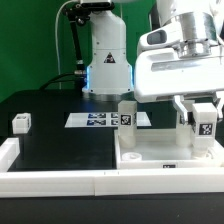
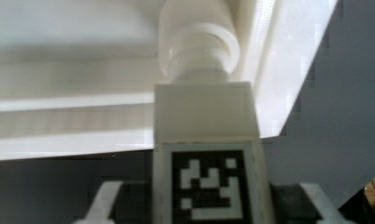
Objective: Assemble square table
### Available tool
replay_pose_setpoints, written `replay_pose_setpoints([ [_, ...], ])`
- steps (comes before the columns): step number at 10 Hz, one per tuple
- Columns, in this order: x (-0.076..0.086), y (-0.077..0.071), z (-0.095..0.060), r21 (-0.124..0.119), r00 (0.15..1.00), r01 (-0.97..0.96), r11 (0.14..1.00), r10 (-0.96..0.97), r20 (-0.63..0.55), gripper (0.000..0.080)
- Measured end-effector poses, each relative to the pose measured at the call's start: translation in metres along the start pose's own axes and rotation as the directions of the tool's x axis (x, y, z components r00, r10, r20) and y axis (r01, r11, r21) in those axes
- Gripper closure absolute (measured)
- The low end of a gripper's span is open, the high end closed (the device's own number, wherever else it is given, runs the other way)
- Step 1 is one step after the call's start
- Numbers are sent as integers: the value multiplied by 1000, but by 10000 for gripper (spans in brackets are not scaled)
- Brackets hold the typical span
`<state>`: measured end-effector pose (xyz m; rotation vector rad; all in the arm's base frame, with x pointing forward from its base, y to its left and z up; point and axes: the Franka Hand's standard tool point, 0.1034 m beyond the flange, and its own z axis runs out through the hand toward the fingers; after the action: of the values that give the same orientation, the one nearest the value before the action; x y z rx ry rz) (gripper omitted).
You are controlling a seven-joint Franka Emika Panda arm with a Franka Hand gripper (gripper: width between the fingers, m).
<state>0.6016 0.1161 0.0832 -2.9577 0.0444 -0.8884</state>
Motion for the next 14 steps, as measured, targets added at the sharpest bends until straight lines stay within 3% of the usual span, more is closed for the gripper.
replay_pose_setpoints([
  [10, -7, -3, 6, -3, 1000, 11, 1000, -11, 0, 509],
  [11, -9, -3, 7, -2, 1000, 10, 1000, -10, 8, 449],
  [12, -9, -3, 7, -2, 1000, 11, 1000, -11, 9, 267],
  [13, -10, -3, 7, -2, 1000, 11, 1000, -11, 9, 267],
  [14, -10, -3, 7, -2, 1000, 11, 1000, -11, 9, 169],
])
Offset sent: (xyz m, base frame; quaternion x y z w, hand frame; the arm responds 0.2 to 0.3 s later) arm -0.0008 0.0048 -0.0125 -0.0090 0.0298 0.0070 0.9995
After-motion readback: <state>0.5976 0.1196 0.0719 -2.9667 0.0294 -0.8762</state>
